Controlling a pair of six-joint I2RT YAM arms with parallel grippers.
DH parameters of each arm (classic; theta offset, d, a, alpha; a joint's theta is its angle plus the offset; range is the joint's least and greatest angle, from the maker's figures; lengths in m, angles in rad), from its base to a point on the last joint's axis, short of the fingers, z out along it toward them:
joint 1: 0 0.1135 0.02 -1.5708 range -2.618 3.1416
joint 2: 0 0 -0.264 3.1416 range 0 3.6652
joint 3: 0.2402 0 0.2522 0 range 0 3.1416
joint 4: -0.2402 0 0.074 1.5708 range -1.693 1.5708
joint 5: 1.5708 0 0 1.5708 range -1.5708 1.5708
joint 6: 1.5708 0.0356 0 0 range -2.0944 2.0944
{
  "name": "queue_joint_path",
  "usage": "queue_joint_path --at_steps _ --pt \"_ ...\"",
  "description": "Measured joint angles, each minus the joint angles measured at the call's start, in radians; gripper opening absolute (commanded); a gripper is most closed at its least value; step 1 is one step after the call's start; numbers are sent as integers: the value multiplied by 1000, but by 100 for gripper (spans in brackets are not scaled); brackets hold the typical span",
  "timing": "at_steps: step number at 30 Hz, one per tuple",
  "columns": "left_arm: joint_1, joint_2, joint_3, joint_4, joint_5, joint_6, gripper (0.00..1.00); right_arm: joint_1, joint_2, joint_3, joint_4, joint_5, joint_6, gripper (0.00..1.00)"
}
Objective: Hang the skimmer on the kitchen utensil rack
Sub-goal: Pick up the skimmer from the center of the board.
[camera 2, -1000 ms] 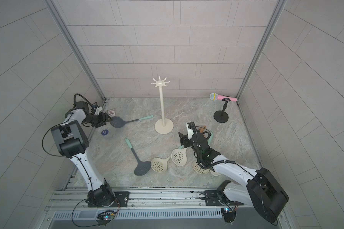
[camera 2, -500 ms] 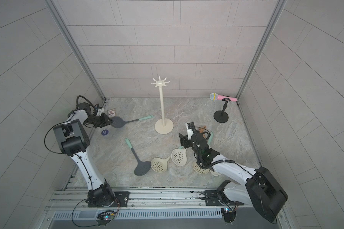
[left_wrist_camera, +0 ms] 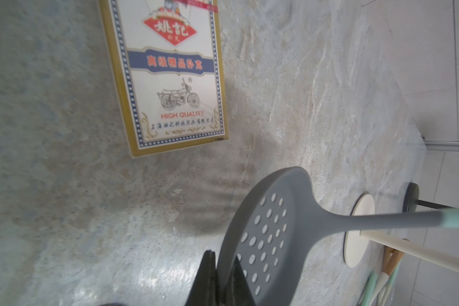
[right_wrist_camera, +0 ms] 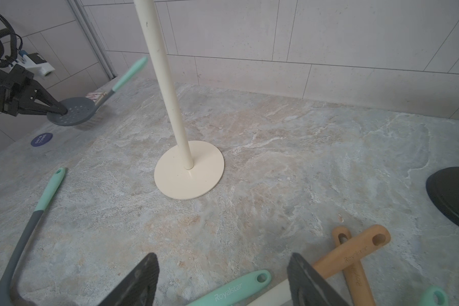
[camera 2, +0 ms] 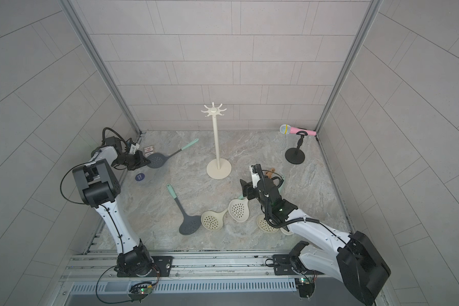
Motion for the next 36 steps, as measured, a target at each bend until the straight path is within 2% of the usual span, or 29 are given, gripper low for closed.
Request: queue_joint_path --at_steps 3,7,12,16,23,31,36 --pt "11 -6 -16 0 26 -9 0 28 -52 0 -41 2 8 78" --pt "34 -63 -83 -3 65 -12 0 128 -90 23 -105 26 14 78" --pt "56 -205 -193 -9 127 -16 0 287 -91 96 -135 66 16 78" --pt "64 -331 -271 0 182 -26 0 374 -59 150 -96 82 31 78" --pt "64 -462 -387 45 291 -92 0 441 165 274 123 83 48 77" --pt "64 -516 -438 71 344 -148 0 455 543 548 332 71 19 75" --pt "65 -580 -483 80 360 -169 0 455 734 721 413 98 8 69"
